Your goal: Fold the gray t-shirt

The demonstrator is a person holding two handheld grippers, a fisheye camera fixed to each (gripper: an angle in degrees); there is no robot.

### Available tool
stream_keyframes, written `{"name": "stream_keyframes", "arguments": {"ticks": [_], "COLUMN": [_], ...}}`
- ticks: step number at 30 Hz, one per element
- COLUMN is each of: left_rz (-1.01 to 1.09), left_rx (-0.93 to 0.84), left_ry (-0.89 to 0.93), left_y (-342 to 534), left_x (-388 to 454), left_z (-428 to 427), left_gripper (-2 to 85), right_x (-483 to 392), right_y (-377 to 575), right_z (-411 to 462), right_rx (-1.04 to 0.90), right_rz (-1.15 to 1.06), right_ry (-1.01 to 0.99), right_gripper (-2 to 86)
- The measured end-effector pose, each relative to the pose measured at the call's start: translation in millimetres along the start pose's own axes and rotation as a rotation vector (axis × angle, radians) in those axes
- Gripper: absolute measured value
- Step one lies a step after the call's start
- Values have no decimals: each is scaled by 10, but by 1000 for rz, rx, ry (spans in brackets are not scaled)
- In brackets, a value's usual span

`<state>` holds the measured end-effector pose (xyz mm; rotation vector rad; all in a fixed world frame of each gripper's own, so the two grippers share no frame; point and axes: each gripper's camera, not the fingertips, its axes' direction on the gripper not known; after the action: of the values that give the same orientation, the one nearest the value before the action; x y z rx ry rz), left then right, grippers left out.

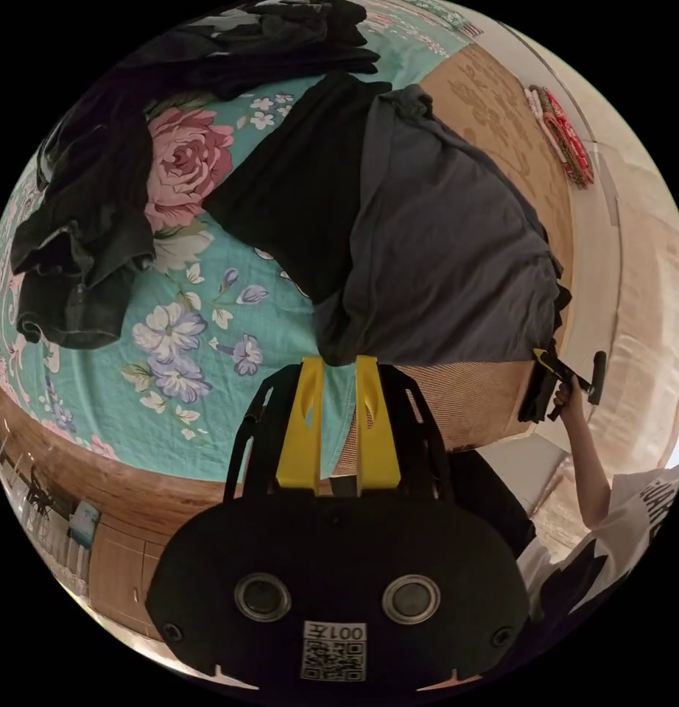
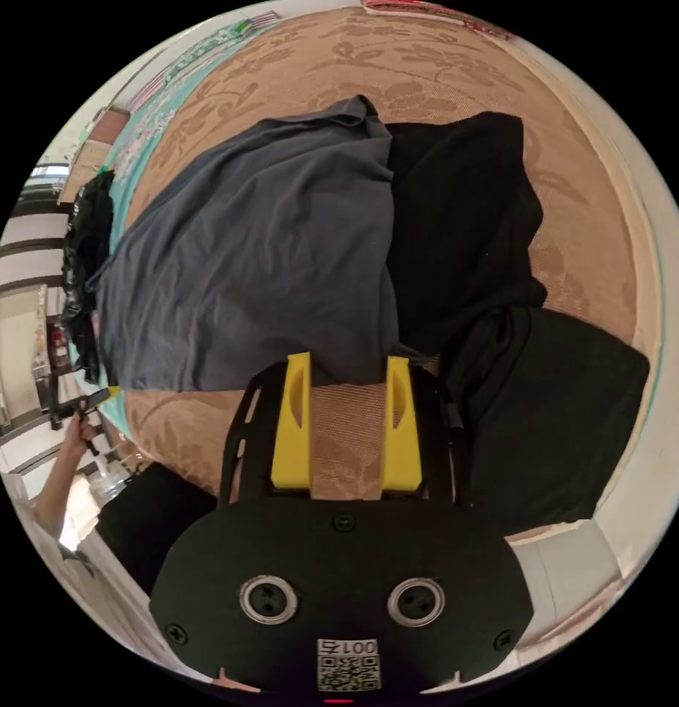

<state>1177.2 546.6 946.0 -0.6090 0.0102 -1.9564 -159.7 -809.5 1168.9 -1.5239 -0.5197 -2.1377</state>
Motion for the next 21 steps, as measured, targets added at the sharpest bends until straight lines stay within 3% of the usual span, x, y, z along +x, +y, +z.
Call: {"name": "stream_keyframes", "arguments": {"ticks": [4,11,16,21], "left_rz": [61,73,-15,110], "left_rx": [50,122,265,426], "left_ry": [6,51,198,255], "left_y": [90,383,660,253], "left_x": [226,433,491,858], "left_z": [-278,-889,-1384,-1999], "left_gripper": [0,-8,-9,-9], "right_x": [-179,-58,-265,-415], "right_y": [28,397,537,82], "right_z": [-254,-1042,-1401,-2180], "right_rx": [40,150,90,314], "right_rz": [-61,29,-15,2], "right_ry": [2,-312,-275,-417], "right_gripper": [34,22,19,17]}}
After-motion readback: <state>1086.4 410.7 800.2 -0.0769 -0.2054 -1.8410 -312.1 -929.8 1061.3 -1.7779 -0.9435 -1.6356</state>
